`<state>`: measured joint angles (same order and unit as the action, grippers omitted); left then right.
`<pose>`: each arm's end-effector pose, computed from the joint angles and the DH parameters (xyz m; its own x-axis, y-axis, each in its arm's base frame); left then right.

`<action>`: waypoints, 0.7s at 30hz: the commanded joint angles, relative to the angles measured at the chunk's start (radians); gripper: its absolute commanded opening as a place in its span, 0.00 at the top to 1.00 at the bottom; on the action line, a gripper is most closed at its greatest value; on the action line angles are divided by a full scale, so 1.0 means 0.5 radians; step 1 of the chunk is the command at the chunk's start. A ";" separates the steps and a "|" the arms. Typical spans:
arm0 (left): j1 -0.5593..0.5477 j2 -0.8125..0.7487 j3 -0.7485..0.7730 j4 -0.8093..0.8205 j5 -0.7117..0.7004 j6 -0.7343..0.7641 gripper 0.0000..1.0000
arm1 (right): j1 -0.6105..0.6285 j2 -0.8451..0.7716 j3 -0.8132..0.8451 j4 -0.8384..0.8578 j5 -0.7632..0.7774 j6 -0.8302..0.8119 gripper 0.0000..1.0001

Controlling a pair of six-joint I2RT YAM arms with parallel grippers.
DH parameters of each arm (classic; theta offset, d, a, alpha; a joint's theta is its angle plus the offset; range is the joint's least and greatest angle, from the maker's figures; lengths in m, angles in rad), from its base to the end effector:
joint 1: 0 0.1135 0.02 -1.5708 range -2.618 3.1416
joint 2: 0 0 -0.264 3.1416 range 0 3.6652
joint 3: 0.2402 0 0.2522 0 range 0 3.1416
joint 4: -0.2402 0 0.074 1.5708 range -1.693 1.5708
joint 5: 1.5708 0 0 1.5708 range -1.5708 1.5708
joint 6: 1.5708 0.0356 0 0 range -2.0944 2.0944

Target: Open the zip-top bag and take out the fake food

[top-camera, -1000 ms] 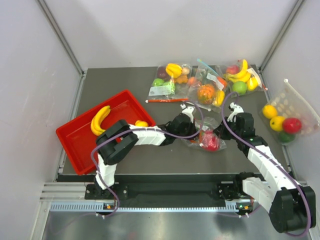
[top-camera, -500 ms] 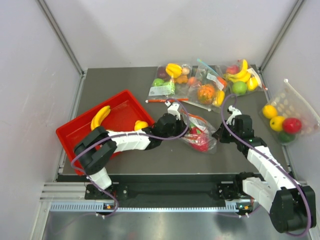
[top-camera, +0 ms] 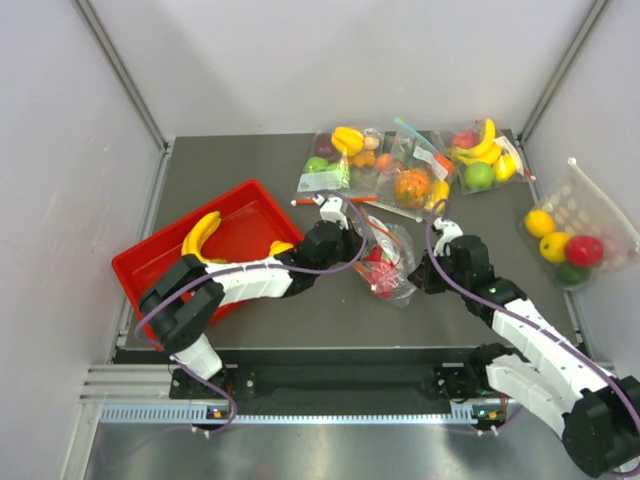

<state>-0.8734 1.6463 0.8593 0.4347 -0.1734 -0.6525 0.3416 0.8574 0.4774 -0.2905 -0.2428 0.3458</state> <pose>0.2344 -0.2702 0.2080 -0.5714 -0.2493 -0.7819 0.3827 0.7619 -0.5226 0.1686 0.0690 0.2105 -0.7212 0.0928 -0.6865 -0.2744 0.8716 0.4061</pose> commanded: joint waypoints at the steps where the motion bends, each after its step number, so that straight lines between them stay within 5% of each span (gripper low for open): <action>1: 0.075 -0.050 0.128 0.253 -0.107 -0.017 1.00 | 0.190 -0.021 0.018 -0.066 0.169 0.060 1.00; 15: 0.268 -0.148 0.113 0.373 0.073 -0.125 1.00 | 0.578 0.172 -0.038 -0.041 0.409 0.226 0.99; 16: 0.268 -0.142 0.089 0.419 0.150 -0.109 1.00 | 0.584 0.151 -0.001 -0.066 0.415 0.220 0.93; 17: 0.268 -0.136 0.079 0.532 0.235 -0.042 1.00 | 0.587 0.129 0.024 -0.097 0.421 0.217 0.72; 20: 0.265 -0.102 0.076 0.530 0.530 0.080 1.00 | 0.587 -0.006 0.192 -0.271 0.473 0.161 0.38; 21: 0.265 -0.099 0.058 0.569 0.598 0.117 1.00 | 0.587 -0.039 0.244 -0.314 0.549 0.128 0.34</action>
<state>-0.7551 1.6444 0.8707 0.5182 0.0147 -0.6590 0.6155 0.9043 0.4938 -0.3317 -0.0246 0.4446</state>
